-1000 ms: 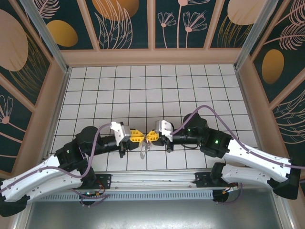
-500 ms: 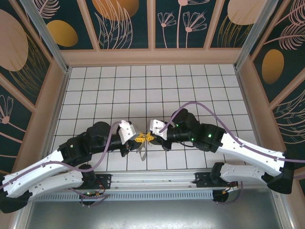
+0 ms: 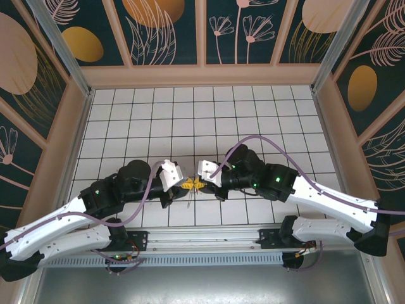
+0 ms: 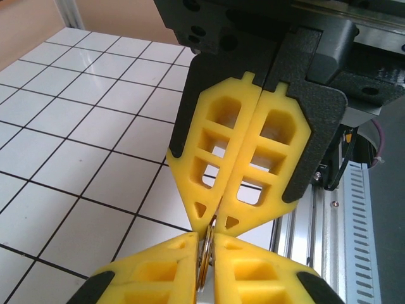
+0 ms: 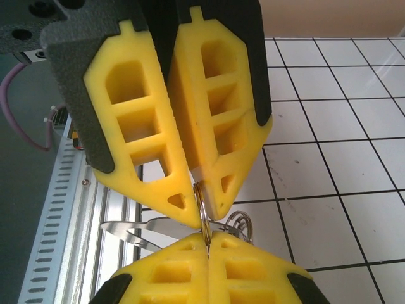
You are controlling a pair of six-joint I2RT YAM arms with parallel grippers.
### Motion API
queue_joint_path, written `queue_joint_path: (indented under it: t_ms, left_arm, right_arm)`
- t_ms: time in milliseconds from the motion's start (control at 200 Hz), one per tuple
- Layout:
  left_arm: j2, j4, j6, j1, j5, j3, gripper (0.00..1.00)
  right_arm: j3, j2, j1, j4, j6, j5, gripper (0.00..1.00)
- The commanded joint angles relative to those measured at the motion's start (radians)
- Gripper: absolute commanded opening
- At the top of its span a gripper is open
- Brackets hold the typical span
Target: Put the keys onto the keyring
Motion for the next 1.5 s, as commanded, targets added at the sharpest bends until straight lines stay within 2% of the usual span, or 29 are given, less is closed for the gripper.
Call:
queue_joint_path:
  t_ms: [0,65,150,365,495,611,761,1066,1191,1496]
  left_arm:
    - [-0.001,0.033,-0.002,0.001,0.018,-0.002,0.14]
    - [-0.002,0.042,-0.007,0.0,0.024,-0.01,0.11]
    - [-0.004,0.055,-0.012,0.002,0.039,-0.018,0.0]
    - [-0.05,0.124,-0.035,0.001,0.056,-0.051,0.0]
    - [-0.115,0.224,-0.055,0.001,0.055,-0.09,0.0]
    - [-0.174,0.357,-0.074,0.001,0.09,-0.148,0.0]
    - [-0.218,0.443,-0.082,0.001,0.091,-0.193,0.0]
    - [-0.241,0.459,-0.069,0.001,0.091,-0.201,0.0]
    - [-0.239,0.46,-0.067,0.001,0.092,-0.201,0.0]
    - [-0.254,0.447,-0.066,0.001,0.088,-0.206,0.0]
  right_arm:
    - [0.044,0.006,0.016,0.015,-0.018,-0.018,0.0]
    - [0.044,0.007,0.018,0.016,-0.017,-0.021,0.0]
    - [0.041,0.007,0.02,0.024,-0.015,-0.024,0.0]
    - [0.019,-0.017,0.02,0.057,-0.009,-0.059,0.0]
    - [-0.029,-0.042,0.021,0.108,0.005,-0.105,0.0]
    - [-0.06,-0.049,0.021,0.152,0.024,-0.125,0.08]
    - [-0.077,-0.054,0.019,0.173,0.035,-0.123,0.04]
    - [-0.125,-0.087,0.019,0.21,0.072,-0.104,0.09]
    - [-0.13,-0.096,0.02,0.211,0.077,-0.091,0.05]
    - [-0.146,-0.103,0.019,0.212,0.089,-0.083,0.03]
